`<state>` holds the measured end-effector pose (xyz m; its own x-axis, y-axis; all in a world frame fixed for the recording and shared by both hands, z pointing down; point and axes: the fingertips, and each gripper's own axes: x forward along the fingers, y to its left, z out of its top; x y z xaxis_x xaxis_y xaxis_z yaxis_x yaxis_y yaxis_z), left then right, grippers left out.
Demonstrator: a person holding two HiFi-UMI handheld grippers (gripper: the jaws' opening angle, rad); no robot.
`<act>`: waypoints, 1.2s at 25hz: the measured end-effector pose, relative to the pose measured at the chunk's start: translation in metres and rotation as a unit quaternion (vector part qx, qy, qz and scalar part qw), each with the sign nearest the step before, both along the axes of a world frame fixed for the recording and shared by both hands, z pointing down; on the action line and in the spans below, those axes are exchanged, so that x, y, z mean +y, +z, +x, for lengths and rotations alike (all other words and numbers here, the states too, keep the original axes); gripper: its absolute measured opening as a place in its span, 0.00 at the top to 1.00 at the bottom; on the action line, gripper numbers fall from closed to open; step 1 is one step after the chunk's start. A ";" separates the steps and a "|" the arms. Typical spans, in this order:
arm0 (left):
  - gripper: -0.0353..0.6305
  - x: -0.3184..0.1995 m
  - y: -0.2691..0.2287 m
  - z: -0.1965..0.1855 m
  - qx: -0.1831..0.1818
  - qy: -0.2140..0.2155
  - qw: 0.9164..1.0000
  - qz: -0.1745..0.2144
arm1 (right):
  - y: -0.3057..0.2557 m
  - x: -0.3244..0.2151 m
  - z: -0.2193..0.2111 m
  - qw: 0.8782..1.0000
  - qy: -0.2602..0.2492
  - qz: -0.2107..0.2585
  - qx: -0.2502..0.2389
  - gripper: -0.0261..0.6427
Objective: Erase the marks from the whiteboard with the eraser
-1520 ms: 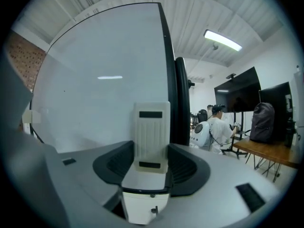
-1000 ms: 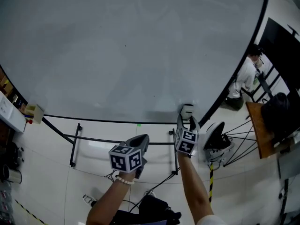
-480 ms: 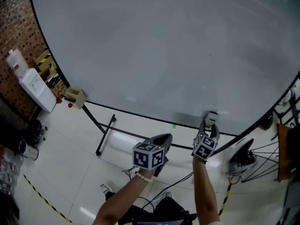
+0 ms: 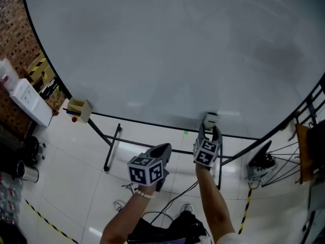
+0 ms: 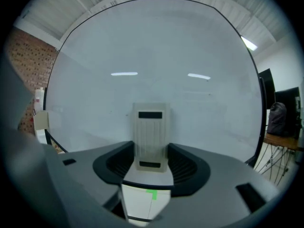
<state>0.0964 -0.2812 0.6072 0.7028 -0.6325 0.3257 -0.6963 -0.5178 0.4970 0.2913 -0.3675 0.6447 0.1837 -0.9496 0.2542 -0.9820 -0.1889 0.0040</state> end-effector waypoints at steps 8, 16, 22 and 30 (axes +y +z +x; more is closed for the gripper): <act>0.96 -0.026 -0.006 -0.096 -0.007 -0.027 1.000 0.011 | -0.001 -0.027 -0.101 1.000 -0.013 0.000 -0.013 0.58; 0.96 -0.045 -0.002 -0.175 -0.007 -0.043 0.999 0.010 | -0.001 -0.047 -0.180 1.000 -0.026 -0.005 -0.013 0.58; 0.96 -0.057 0.003 -0.236 -0.002 -0.053 0.999 0.013 | 0.007 -0.065 -0.248 0.999 -0.033 -0.009 -0.008 0.58; 0.96 -0.072 0.005 -0.320 0.000 -0.068 0.998 0.018 | 0.011 -0.092 -0.347 0.999 -0.038 -0.005 -0.017 0.58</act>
